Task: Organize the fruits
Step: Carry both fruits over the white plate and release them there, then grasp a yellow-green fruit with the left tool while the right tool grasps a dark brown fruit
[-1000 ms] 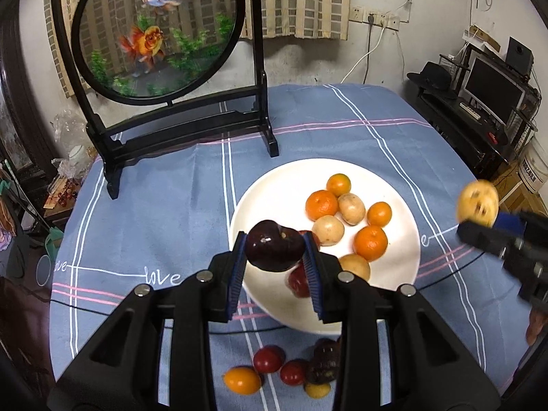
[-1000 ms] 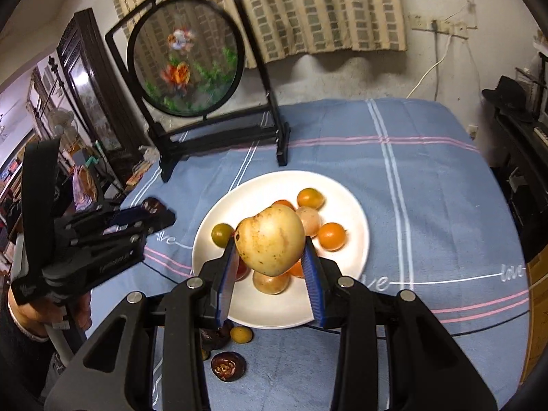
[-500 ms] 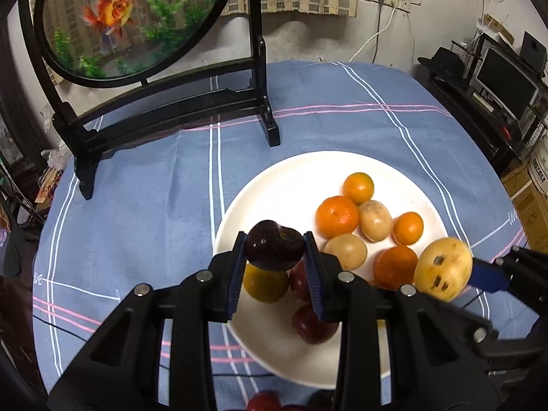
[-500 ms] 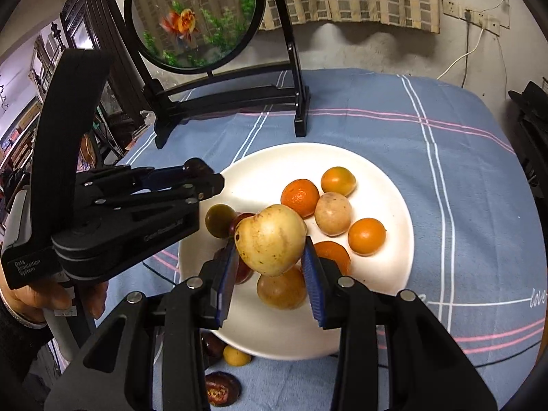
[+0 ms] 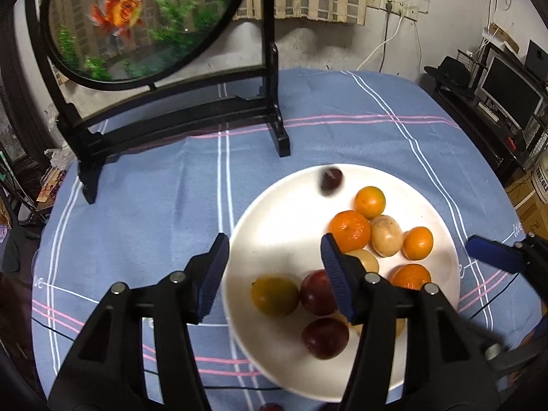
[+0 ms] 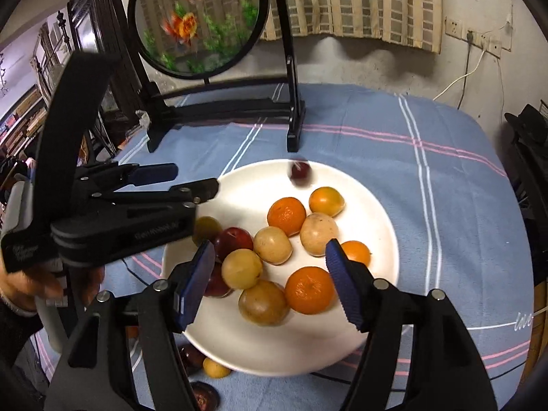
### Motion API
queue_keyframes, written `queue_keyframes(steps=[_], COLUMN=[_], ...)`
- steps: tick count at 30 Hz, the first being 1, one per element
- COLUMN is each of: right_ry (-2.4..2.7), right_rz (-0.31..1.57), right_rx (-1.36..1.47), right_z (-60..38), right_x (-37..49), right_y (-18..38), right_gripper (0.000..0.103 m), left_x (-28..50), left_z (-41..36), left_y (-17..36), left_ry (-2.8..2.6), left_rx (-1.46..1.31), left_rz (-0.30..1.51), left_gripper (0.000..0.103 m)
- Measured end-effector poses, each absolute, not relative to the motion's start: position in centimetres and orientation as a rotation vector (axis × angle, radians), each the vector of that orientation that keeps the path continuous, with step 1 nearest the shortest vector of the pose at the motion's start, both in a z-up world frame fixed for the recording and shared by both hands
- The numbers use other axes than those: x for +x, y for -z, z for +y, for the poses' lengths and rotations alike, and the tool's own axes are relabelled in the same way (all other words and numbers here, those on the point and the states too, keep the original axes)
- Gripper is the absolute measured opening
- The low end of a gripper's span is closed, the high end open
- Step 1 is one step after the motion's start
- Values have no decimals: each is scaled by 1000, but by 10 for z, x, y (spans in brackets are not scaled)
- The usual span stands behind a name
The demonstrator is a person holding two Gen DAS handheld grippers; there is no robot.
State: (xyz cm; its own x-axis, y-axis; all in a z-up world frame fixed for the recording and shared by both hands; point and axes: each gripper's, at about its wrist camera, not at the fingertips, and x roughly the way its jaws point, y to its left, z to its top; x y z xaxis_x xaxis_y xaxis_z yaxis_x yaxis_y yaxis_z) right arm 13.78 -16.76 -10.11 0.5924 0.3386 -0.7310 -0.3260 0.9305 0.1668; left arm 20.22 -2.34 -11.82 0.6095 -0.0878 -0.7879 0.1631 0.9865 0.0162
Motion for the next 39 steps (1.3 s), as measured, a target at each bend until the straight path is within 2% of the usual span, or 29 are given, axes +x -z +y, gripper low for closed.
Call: queue_keyframes(steps=[6,11,18,28,29,31,32,39], right_ry=[-397,-403,-487,-504,-508,-522,-523,-526], right_rz=[811,857,1044,1097,1094,1103,1115,1104], right_rx=[26,34,-17,-145,-156,-179,-197,-156], right_z=[-187,-194,-160,-119,-116,-111,-108,-123], right_x=[101,57,5,13,15,20,21,13], right_y=[81,98,164,198,200,203,205,194], right_gripper=[68,68,68,68,67,55,45,43], left_x=[174,135,74,16,14,8,7,6], left_z=[3,25,48,70,69,63,60,20], left_y=[91,84,105,142,144,148,149,161], left_ry=[116,84,65,40,40,52,56,149], left_rx=[67,56,35,-17,-16,-11,-8,38], left_rz=[849,837,900,1007,1009,1022,1026,1056], left_gripper=[62,65,68,68,68,68,68,69])
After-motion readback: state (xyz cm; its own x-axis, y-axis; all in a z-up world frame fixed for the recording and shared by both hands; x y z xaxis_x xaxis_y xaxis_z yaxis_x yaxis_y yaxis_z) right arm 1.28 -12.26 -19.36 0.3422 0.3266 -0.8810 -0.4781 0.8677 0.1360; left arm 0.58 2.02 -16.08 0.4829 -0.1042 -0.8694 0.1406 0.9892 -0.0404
